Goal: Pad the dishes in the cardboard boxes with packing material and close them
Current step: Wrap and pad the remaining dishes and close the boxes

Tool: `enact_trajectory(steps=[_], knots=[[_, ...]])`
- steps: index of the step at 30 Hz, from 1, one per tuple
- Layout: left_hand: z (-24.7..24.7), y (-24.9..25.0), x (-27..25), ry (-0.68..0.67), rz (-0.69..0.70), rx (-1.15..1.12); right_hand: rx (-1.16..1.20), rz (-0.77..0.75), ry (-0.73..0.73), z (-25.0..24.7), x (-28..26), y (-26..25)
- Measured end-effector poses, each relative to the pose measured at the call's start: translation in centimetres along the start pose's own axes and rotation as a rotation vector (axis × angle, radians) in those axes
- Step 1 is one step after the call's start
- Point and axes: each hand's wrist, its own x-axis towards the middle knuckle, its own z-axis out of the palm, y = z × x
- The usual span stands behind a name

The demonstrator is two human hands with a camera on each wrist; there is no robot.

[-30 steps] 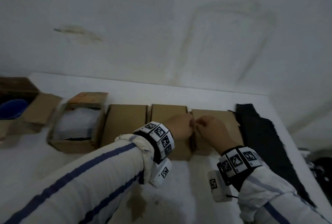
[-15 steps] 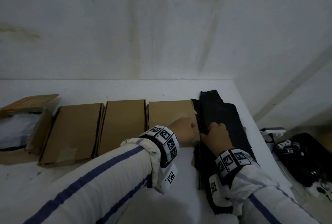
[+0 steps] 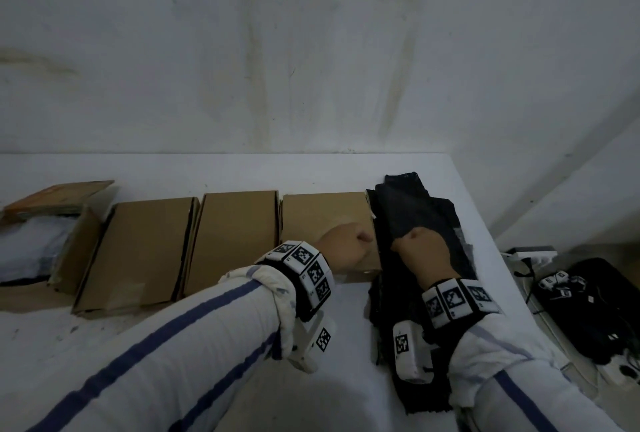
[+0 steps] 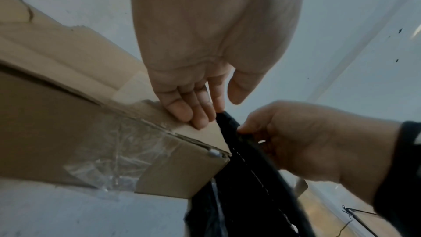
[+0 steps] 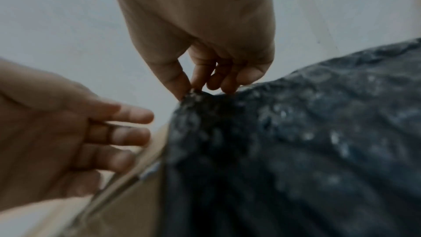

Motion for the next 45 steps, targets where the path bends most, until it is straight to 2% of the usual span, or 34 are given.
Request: enact_trajectory(steps=[2, 3, 4, 5, 7, 10, 14, 19, 23, 26, 29, 32, 35, 38, 40, 43, 45], knots=[[-0.2, 0.4, -0.4, -0.017, -0.003, -0.108, 0.104, -0.031, 0.039, -1.1, 0.2, -0.9], [-0.3, 0.7, -0.6, -0.036, -0.031, -0.209, 0.209, -0.093, 0.087, -1.6, -0.4, -1.6], [-0.3, 0.8, -0.7, -0.046, -0.064, -0.342, 0.425, -0.135, 0.136, -2.5, -1.0, -2.7], [-0.4, 0.9, -0.9, -0.053, -0.112, -0.478, 0.637, -0.05, 0.187, -3.0, -1.4, -3.9], [-0.8, 0.7, -1.1, -0.01, -0.16, -0.658, 0.843, 0.068, 0.04, -2.5, -2.0, -5.2], [-2.3, -0.5, -1.1, 0.13, -0.123, -0.663, 0.804, -0.033, 0.045, -2.0, -2.5, -6.7], [-5.4, -2.8, -2.1, 0.219, -0.126, -0.736, 0.759, 0.024, 0.193, -2.6, -1.3, -7.4], [-11.5, -4.7, -6.6, 0.327, -0.1, -0.978, 0.951, 0.112, -0.042, -3.4, -0.2, -11.4], [-16.4, -8.6, -10.0, 0.442, -0.111, -1.016, 1.213, 0.013, -0.142, -2.9, 0.2, -17.1], [-19.7, -12.2, -12.9, 0.488, -0.165, -0.892, 1.289, -0.069, -0.147, -1.7, -0.1, -22.2], [-22.7, -16.6, -16.0, 0.452, -0.297, -0.627, 1.279, -0.142, -0.095, -0.1, -0.7, -27.3], [-25.5, -20.0, -18.7, 0.416, -0.375, -0.631, 1.23, -0.217, -0.099, 1.0, -1.3, -32.3], [-28.8, -21.6, -20.8, 0.495, -0.299, -0.718, 1.108, -0.339, -0.189, 1.1, -1.6, -36.8], [-32.3, -22.4, -22.6, 0.624, -0.217, -0.665, 0.97, -0.452, -0.23, 0.5, -2.2, -41.0], [-34.4, -23.0, -23.5, 0.724, -0.138, -0.652, 0.847, -0.529, -0.103, 0.1, -2.8, -43.6], [-36.6, -24.2, -24.7, 0.865, -0.007, -0.679, 0.714, -0.629, 0.217, 0.4, -3.8, -46.9], [-36.9, -24.8, -25.5, 0.916, 0.027, -0.71, 0.677, -0.687, 0.373, 1.1, -4.3, -48.0]])
